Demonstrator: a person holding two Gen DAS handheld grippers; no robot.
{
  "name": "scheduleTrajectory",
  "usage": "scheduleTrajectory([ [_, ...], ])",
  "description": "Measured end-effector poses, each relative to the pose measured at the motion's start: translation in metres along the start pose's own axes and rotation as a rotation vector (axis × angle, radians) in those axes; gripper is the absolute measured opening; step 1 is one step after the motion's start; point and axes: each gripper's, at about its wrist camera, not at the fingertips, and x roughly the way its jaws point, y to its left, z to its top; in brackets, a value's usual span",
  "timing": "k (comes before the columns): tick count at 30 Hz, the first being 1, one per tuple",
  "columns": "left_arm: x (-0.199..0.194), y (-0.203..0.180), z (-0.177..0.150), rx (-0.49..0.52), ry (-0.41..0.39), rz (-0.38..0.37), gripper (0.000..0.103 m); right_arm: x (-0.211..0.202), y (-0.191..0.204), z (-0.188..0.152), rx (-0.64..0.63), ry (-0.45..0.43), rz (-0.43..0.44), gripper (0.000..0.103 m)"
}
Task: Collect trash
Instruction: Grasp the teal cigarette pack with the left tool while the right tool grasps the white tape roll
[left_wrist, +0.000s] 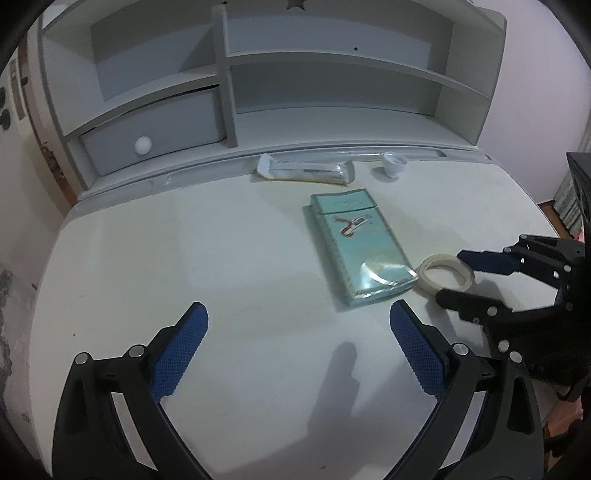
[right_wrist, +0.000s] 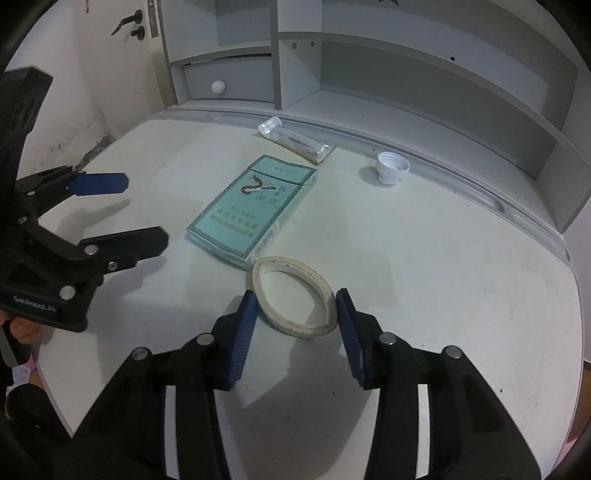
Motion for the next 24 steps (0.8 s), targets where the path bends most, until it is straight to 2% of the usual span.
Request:
scheduleTrajectory([
  [7,0.024,-0.035,0.027,0.027,0.021,-0.027,0.096,-0.01,-0.026,-0.016,0.051,0.001,-0.035,0.044],
  [11,0.047,-0.049,0.038,0.015,0.061,0.016,0.096,-0.018,-0.039,-0.03,0.084,-0.004,-0.062,0.044],
  [18,0.064,-0.048,0.042,-0.033,0.097,0.061,0.096,-0.028,-0.052,-0.046,0.125,-0.016,-0.084,0.044],
  [19,0.064,-0.048,0.041,-0.035,0.094,0.063,0.094,-0.031,-0.053,-0.049,0.13,-0.017,-0.085,0.044],
  [21,0.06,-0.048,0.041,-0.037,0.071,0.068,0.075,-0.035,-0.056,-0.054,0.142,-0.022,-0.081,0.044],
  [22,0.057,-0.049,0.042,-0.03,0.062,0.065,0.056,-0.038,-0.058,-0.057,0.154,-0.026,-0.078,0.044],
  [24,0.056,-0.05,0.043,-0.035,0.075,0.039,0.056,-0.044,-0.064,-0.062,0.175,-0.037,-0.079,0.044],
])
